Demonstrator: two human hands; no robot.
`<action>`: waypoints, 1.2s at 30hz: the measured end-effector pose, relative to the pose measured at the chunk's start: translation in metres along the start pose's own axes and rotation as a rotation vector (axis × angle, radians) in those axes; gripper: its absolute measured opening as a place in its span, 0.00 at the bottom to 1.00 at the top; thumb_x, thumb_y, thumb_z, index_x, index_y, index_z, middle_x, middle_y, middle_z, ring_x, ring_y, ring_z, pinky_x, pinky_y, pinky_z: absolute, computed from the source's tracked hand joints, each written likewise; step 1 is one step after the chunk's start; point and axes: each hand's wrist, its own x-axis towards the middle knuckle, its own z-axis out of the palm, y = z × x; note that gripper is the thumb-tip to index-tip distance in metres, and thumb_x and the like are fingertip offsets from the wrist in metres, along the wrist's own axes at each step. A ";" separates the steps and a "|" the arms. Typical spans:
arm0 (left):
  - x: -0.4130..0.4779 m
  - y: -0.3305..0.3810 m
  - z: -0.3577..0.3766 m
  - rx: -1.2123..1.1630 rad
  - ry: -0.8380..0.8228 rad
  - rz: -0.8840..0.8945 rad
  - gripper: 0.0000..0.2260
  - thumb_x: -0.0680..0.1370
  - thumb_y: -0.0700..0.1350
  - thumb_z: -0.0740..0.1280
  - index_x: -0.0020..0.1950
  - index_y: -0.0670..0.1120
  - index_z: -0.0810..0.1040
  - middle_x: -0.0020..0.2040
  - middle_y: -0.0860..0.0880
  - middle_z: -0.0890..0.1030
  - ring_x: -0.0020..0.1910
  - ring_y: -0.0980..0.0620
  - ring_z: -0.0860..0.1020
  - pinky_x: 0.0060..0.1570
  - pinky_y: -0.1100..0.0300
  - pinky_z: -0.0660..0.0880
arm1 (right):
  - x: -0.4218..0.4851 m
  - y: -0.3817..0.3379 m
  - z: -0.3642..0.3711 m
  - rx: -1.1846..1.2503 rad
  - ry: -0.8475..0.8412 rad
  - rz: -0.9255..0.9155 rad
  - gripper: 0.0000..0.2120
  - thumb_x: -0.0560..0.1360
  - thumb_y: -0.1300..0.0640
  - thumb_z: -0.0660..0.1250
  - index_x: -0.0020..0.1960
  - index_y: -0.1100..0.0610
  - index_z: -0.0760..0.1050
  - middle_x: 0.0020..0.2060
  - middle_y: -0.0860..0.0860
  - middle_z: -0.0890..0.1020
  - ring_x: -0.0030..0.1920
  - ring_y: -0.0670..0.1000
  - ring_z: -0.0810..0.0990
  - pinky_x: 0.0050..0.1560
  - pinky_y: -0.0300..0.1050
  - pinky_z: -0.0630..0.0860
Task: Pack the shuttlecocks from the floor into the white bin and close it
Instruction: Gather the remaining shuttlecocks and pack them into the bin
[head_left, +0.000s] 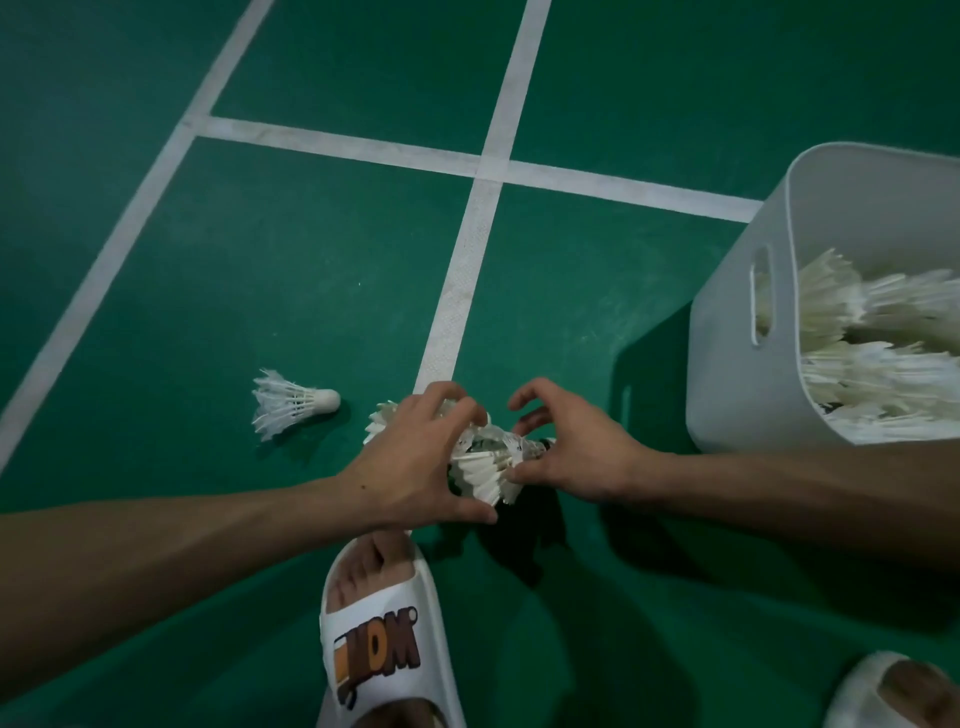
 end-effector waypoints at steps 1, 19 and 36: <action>0.002 0.001 0.000 0.010 0.019 0.006 0.36 0.62 0.64 0.74 0.64 0.54 0.66 0.68 0.52 0.61 0.63 0.50 0.64 0.62 0.51 0.69 | -0.001 -0.001 -0.002 0.011 0.002 -0.001 0.28 0.65 0.58 0.78 0.58 0.48 0.68 0.49 0.44 0.78 0.48 0.46 0.79 0.51 0.43 0.77; 0.039 0.014 -0.050 -0.137 0.014 -0.014 0.25 0.67 0.49 0.75 0.62 0.54 0.71 0.65 0.51 0.66 0.58 0.55 0.68 0.60 0.65 0.66 | -0.009 -0.001 -0.045 -0.375 0.095 -0.073 0.33 0.62 0.51 0.80 0.65 0.49 0.74 0.56 0.52 0.77 0.56 0.53 0.76 0.52 0.39 0.68; 0.056 0.002 -0.017 0.151 -0.099 0.113 0.35 0.63 0.56 0.77 0.66 0.59 0.65 0.69 0.53 0.60 0.63 0.51 0.63 0.64 0.52 0.68 | 0.000 0.011 -0.044 -0.276 0.132 0.030 0.32 0.61 0.56 0.81 0.62 0.53 0.72 0.57 0.51 0.76 0.54 0.51 0.75 0.56 0.43 0.72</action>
